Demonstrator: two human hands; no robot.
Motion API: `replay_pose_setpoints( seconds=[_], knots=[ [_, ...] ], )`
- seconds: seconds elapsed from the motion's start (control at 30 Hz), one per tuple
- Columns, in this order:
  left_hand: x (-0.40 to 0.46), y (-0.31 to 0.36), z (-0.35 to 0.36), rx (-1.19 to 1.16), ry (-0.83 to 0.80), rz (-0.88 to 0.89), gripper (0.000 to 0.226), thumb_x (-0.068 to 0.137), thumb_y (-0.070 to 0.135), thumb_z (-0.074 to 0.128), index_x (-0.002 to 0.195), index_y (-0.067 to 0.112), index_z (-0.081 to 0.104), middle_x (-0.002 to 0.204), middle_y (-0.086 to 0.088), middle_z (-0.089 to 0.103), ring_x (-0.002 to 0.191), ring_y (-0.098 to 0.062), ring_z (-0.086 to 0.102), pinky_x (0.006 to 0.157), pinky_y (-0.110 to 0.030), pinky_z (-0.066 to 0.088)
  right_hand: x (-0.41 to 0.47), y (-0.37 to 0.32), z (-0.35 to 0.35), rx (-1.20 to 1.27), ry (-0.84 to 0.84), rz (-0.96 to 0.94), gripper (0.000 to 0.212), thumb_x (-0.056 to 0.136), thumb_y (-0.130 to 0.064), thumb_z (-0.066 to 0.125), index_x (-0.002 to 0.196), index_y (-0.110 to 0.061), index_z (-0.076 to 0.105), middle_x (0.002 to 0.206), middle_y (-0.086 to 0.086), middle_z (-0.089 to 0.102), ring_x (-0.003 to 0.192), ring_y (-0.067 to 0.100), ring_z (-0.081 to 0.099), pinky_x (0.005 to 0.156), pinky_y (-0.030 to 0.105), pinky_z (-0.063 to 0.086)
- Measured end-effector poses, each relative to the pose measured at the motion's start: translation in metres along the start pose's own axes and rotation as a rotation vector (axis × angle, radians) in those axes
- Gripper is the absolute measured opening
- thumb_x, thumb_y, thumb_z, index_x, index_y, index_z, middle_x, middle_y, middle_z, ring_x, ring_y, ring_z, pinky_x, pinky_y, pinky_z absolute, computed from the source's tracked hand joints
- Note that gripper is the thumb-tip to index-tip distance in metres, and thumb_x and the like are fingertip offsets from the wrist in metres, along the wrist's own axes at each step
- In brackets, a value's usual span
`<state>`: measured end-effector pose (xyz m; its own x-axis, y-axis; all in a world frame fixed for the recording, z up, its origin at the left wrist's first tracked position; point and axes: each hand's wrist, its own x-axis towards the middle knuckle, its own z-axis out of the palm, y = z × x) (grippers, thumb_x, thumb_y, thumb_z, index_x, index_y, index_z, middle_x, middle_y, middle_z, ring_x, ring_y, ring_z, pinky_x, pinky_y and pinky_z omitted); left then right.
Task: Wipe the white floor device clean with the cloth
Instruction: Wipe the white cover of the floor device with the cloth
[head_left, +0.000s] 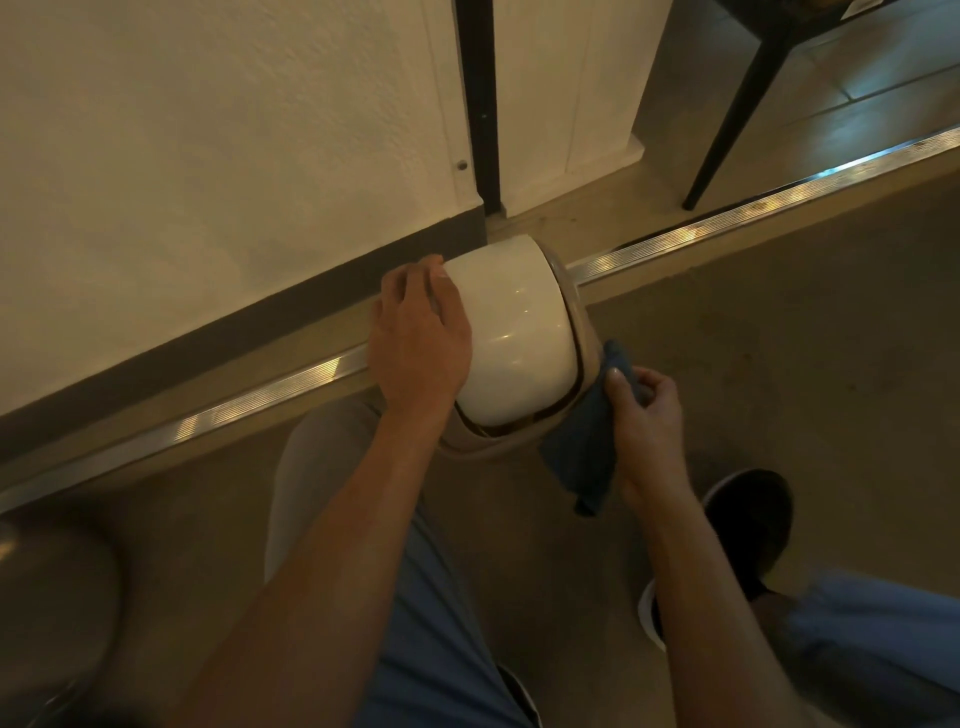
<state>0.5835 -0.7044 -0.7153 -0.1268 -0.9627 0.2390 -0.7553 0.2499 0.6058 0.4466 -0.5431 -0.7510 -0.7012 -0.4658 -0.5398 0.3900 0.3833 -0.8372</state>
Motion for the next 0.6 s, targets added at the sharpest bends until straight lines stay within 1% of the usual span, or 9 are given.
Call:
replay_pose_setpoints(
  seconds=[0.07, 0.17, 0.23, 0.3, 0.4, 0.5, 0.57, 0.6],
  knots=[
    [0.0, 0.0, -0.001, 0.007, -0.003, 0.009, 0.043, 0.105, 0.041, 0.028, 0.13, 0.025, 0.058, 0.128, -0.003, 0.058, 0.109, -0.022, 0.057, 0.08, -0.027, 0.037, 0.014, -0.015, 0.004, -0.043, -0.055, -0.037, 0.039, 0.096, -0.037, 0.06, 0.131, -0.023, 0.049, 0.12, 0.0, 0.058, 0.104, 0.014, 0.059, 0.076, 0.028, 0.05],
    [0.0, 0.0, -0.001, 0.009, -0.008, 0.014, 0.042, 0.105, 0.04, 0.029, 0.131, 0.025, 0.058, 0.129, -0.002, 0.057, 0.108, -0.021, 0.057, 0.079, -0.025, 0.035, 0.044, -0.047, 0.007, -0.204, -0.215, -0.059, 0.037, 0.098, -0.035, 0.058, 0.131, -0.021, 0.051, 0.113, -0.003, 0.058, 0.097, 0.01, 0.059, 0.072, 0.027, 0.048],
    [0.0, 0.0, 0.0, 0.006, -0.006, 0.02, 0.042, 0.105, 0.04, 0.03, 0.131, 0.024, 0.059, 0.128, -0.003, 0.058, 0.107, -0.021, 0.058, 0.079, -0.025, 0.035, 0.063, -0.065, 0.016, -0.266, -0.304, -0.054, 0.037, 0.096, -0.036, 0.06, 0.13, -0.02, 0.054, 0.111, -0.002, 0.061, 0.095, 0.014, 0.063, 0.071, 0.029, 0.051],
    [0.001, -0.001, 0.0, 0.004, -0.003, 0.018, 0.044, 0.105, 0.042, 0.028, 0.131, 0.024, 0.059, 0.128, -0.003, 0.058, 0.106, -0.021, 0.058, 0.078, -0.025, 0.036, 0.08, -0.079, 0.029, -0.3, -0.372, -0.057, 0.041, 0.094, -0.039, 0.062, 0.132, -0.023, 0.055, 0.115, 0.001, 0.063, 0.099, 0.017, 0.065, 0.074, 0.031, 0.054],
    [0.001, -0.002, -0.001, 0.019, 0.001, 0.023, 0.047, 0.104, 0.044, 0.026, 0.131, 0.024, 0.058, 0.127, -0.002, 0.057, 0.107, -0.02, 0.058, 0.079, -0.024, 0.035, 0.1, -0.098, 0.056, -0.387, -0.431, -0.131, 0.039, 0.095, -0.039, 0.061, 0.132, -0.026, 0.057, 0.12, 0.001, 0.062, 0.1, 0.014, 0.063, 0.075, 0.03, 0.052],
    [0.002, -0.001, -0.001, 0.016, 0.007, 0.024, 0.049, 0.103, 0.044, 0.024, 0.13, 0.023, 0.059, 0.126, -0.002, 0.058, 0.107, -0.02, 0.058, 0.08, -0.024, 0.036, 0.109, -0.112, 0.074, -0.452, -0.456, -0.184, 0.036, 0.096, -0.037, 0.061, 0.13, -0.026, 0.06, 0.12, -0.002, 0.061, 0.101, 0.013, 0.06, 0.075, 0.028, 0.047],
    [0.001, -0.001, 0.0, -0.002, 0.011, 0.016, 0.047, 0.103, 0.043, 0.026, 0.129, 0.024, 0.06, 0.125, -0.002, 0.058, 0.107, -0.021, 0.058, 0.082, -0.025, 0.038, 0.106, -0.112, 0.069, -0.439, -0.454, -0.155, 0.036, 0.096, -0.036, 0.061, 0.13, -0.026, 0.06, 0.116, -0.002, 0.063, 0.095, 0.011, 0.061, 0.07, 0.027, 0.048],
    [0.001, 0.0, 0.001, -0.008, 0.013, 0.008, 0.045, 0.104, 0.043, 0.027, 0.128, 0.025, 0.06, 0.125, -0.001, 0.058, 0.108, -0.022, 0.059, 0.083, -0.026, 0.039, 0.103, -0.109, 0.061, -0.418, -0.448, -0.126, 0.035, 0.096, -0.035, 0.062, 0.129, -0.027, 0.06, 0.115, -0.001, 0.064, 0.095, 0.013, 0.062, 0.07, 0.028, 0.05]
  ],
)
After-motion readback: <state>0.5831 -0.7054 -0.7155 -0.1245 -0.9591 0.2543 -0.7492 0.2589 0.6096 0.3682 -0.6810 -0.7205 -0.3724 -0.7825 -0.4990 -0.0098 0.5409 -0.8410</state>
